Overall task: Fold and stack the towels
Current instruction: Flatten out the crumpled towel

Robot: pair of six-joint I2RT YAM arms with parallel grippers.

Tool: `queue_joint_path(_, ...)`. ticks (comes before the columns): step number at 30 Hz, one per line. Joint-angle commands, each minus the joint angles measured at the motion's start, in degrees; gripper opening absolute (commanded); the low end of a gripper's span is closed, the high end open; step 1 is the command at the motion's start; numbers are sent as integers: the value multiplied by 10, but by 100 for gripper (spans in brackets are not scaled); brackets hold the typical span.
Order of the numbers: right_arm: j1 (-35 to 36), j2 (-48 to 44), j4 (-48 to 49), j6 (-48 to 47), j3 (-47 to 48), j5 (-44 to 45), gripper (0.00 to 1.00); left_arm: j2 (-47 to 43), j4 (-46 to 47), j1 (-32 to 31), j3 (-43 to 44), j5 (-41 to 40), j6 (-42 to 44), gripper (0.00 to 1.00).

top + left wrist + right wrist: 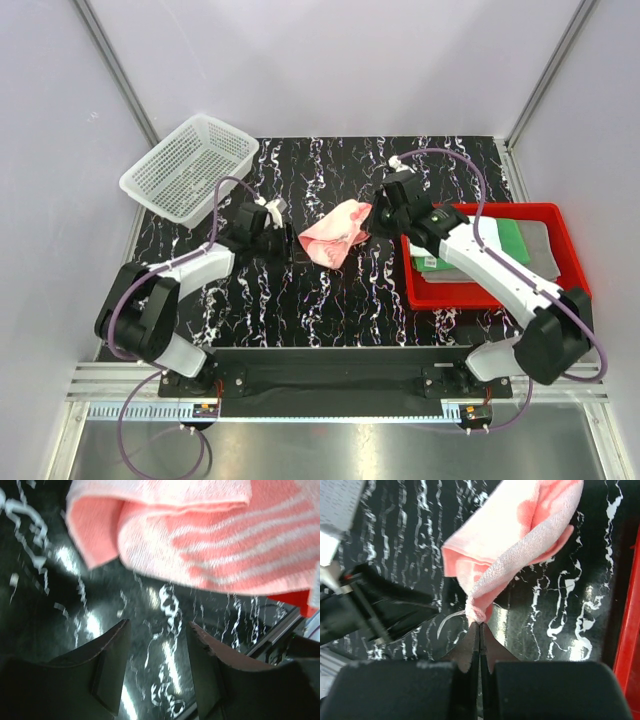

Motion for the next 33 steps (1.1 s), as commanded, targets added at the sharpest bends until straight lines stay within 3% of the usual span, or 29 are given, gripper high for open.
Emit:
queue_joint_path(1, 2, -39, 60, 21, -10, 14, 0, 39, 118, -2, 24, 34, -18, 53)
queue_joint_path(7, 3, -39, 86, 32, 36, -9, 0, 32, 154, -2, -11, 26, -53, 54)
queue_joint_path(11, 3, -22, 95, 39, 62, -14, 0, -9, 80, -1, -10, -38, -54, 59)
queue_joint_path(21, 1, 87, 147, 59, 74, -25, 0, -102, 88, -53, -36, -88, 51, 57)
queue_joint_path(25, 0, 147, 160, 64, 99, -65, 0, -86, 95, -71, -27, -120, 49, 56)
queue_joint_path(29, -18, 198, 136, 43, 127, -97, 0, -42, 13, -67, 16, -203, 36, 56)
queue_joint_path(33, -45, 178, 136, 32, 92, -96, 0, 9, -71, -51, 72, -251, 8, 54)
